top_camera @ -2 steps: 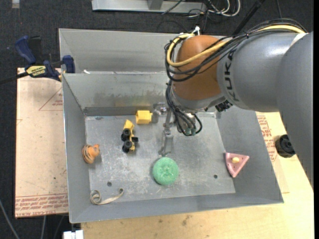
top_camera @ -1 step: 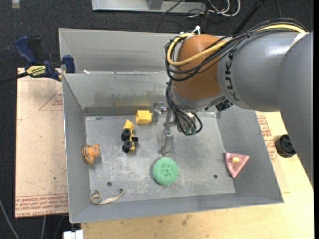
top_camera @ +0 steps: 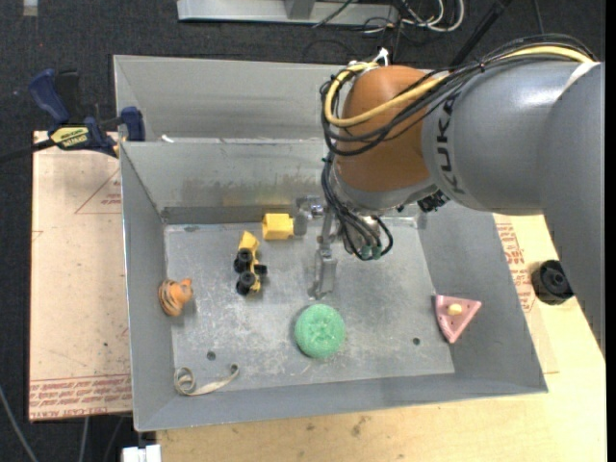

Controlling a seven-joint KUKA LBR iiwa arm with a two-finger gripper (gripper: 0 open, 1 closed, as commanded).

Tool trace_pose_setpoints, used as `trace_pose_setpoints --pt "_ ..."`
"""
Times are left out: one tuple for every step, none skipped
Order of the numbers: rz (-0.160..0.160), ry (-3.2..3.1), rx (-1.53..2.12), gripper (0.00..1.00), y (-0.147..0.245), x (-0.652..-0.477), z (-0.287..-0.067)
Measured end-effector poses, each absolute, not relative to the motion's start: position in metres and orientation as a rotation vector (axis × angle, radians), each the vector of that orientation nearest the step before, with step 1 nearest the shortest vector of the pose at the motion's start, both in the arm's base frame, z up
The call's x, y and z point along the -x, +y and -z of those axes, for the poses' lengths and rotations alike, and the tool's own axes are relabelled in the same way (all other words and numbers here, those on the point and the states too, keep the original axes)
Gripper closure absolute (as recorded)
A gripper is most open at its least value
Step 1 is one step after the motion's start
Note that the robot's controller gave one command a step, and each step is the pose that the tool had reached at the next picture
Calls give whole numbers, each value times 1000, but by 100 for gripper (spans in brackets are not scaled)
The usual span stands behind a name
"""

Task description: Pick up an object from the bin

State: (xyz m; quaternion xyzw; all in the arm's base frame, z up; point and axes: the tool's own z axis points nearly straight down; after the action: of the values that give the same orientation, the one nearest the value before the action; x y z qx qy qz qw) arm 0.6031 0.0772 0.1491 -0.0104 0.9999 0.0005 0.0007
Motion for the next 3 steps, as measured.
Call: trace_pose_setpoints --pt "-2 3122 196 0 112 -644 -108" --pt "-2 3099 525 0 130 -646 -84" --pt "-2 3060 706 0 165 -602 -72"
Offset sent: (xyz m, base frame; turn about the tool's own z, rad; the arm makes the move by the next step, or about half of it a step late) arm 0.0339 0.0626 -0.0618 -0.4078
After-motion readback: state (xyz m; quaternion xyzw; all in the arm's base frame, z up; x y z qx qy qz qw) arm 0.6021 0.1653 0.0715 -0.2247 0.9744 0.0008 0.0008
